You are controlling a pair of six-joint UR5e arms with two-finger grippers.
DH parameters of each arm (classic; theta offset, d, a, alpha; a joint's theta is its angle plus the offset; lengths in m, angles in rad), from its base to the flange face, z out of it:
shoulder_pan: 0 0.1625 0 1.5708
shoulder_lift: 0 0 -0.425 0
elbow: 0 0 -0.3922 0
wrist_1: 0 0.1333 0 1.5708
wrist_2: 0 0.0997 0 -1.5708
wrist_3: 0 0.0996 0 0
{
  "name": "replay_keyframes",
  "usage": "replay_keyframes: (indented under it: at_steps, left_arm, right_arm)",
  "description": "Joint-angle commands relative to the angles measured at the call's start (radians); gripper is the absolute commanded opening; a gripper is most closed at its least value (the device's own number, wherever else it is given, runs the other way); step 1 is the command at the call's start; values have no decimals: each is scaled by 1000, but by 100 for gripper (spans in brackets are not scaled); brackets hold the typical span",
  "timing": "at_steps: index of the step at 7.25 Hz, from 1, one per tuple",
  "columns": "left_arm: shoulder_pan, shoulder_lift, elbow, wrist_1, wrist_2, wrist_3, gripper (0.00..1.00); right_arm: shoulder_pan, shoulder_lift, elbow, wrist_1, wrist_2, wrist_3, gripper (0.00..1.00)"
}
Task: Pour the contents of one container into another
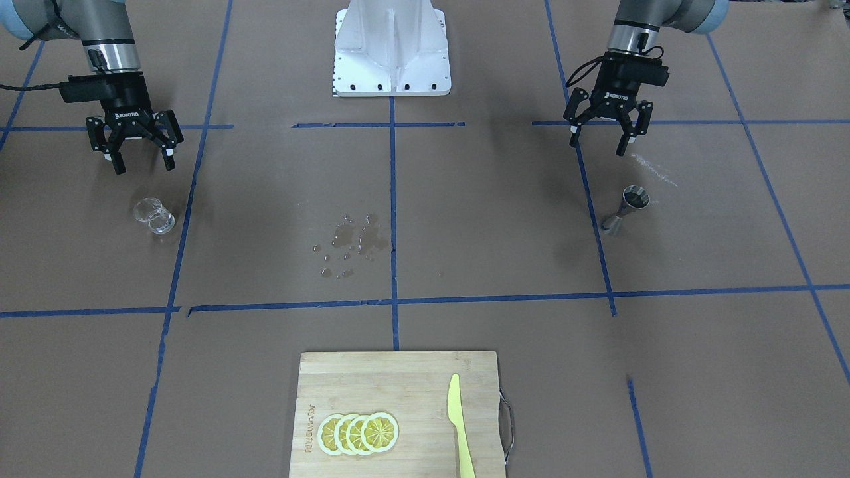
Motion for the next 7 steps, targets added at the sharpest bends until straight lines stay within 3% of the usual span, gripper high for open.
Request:
replay_keyframes:
  at_steps: [1,3,4,6,7]
  left_arm:
    - [-1,32,-69,45,-71,1,100]
    - [-5,33,-148,123,-178,1,100]
    - [-7,35,-202,184,-249,-1,100]
    - [-10,32,-283,349,-308,-1,100]
    - [-10,32,-294,373,-332,1,100]
  right_arm:
    - [3,-53,67,-12,142,-2,100]
    - [6,-115,108,-25,271,-15,100]
    - [9,-125,154,-94,317,-27,100]
    - [47,-119,282,-353,421,-67,100]
    - [102,-117,332,-438,502,-125,100]
